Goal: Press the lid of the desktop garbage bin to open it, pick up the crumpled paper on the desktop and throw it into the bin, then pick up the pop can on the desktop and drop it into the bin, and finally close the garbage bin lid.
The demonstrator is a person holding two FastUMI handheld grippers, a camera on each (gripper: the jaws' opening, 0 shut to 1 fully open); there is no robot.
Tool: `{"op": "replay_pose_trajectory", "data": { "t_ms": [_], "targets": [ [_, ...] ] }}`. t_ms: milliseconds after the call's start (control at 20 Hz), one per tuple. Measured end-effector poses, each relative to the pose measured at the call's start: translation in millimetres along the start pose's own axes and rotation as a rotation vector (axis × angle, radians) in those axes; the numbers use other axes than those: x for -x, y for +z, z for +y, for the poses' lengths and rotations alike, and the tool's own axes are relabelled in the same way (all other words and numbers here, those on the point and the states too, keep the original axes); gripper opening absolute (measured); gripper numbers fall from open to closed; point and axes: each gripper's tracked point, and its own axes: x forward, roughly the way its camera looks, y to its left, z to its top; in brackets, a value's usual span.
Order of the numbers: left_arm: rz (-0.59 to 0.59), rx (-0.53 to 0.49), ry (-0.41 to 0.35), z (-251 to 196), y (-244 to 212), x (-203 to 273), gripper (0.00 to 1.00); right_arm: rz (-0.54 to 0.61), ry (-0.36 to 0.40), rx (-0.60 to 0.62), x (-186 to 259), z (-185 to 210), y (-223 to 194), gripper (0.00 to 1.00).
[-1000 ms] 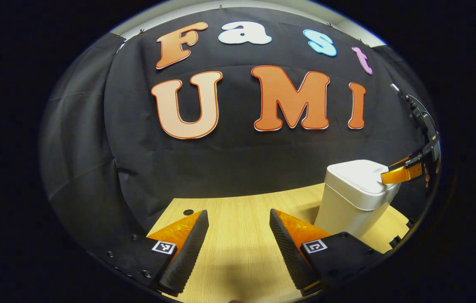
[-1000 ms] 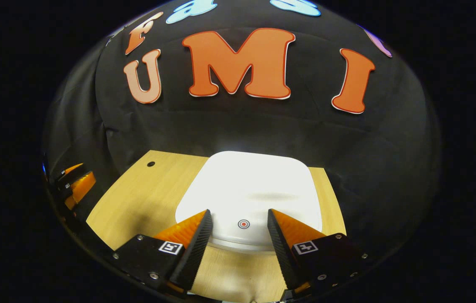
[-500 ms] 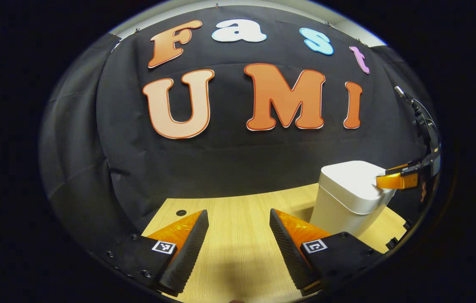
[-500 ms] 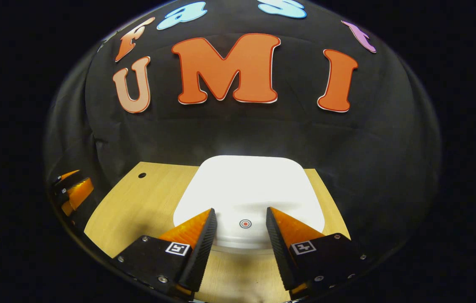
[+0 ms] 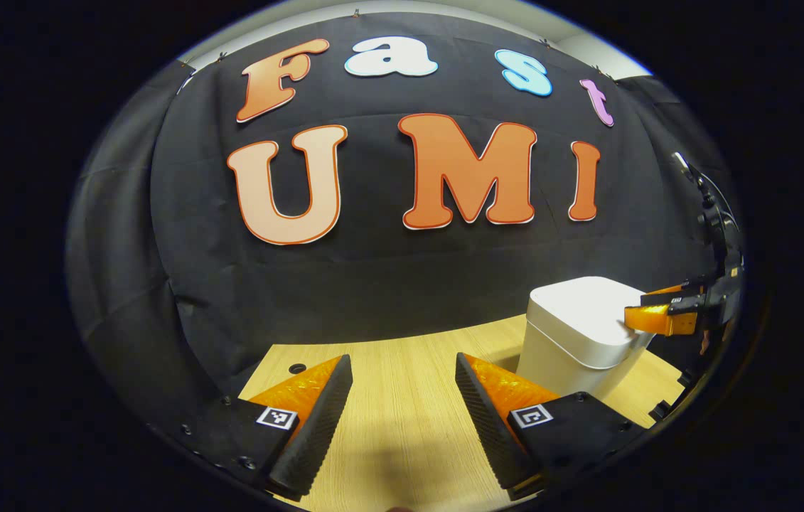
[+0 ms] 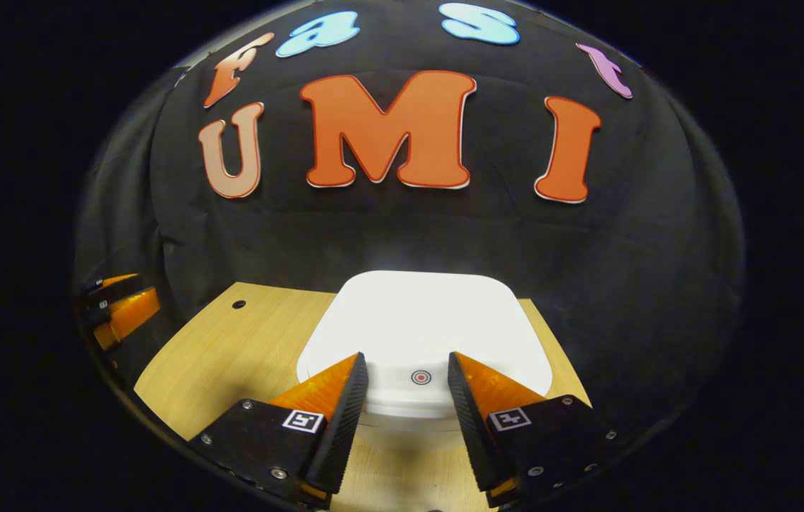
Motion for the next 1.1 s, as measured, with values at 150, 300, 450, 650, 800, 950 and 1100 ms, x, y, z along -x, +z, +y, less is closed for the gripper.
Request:
{"op": "replay_pose_trajectory", "data": {
  "t_ms": [150,300,450,650,800,950,1100],
  "targets": [
    [-0.016,-0.005,-0.003,3.9,7.2,-0.7,0.94,-0.016,-0.006,-0.037,-1.6,-1.6,0.6,0.7],
    [-0.034,-0.006,0.001,8.8,12.2,0.3,0.93,-0.047,-0.048,-0.027,-0.2,-2.9,2.9,0.79],
    [-0.048,0.005,0.007,15.3,17.9,2.3,0.93,-0.134,-0.065,0.002,5.2,5.1,24.1,0.8],
    [-0.085,0.017,0.033,30.8,29.7,3.5,0.92,-0.218,-0.043,0.004,11.2,24.7,43.9,0.8],
    [-0.122,0.019,0.055,40.9,38.3,5.8,0.93,-0.239,-0.035,0.022,12.8,35.9,47.6,0.8],
    [-0.141,0.01,0.083,49.0,40.9,9.1,0.93,-0.264,-0.013,0.016,16.4,49.2,50.2,0.8],
    [-0.163,0.014,0.102,56.4,43.4,12.1,0.93,-0.287,-0.005,0.019,18.3,59.4,51.6,0.8]
  ]
}}
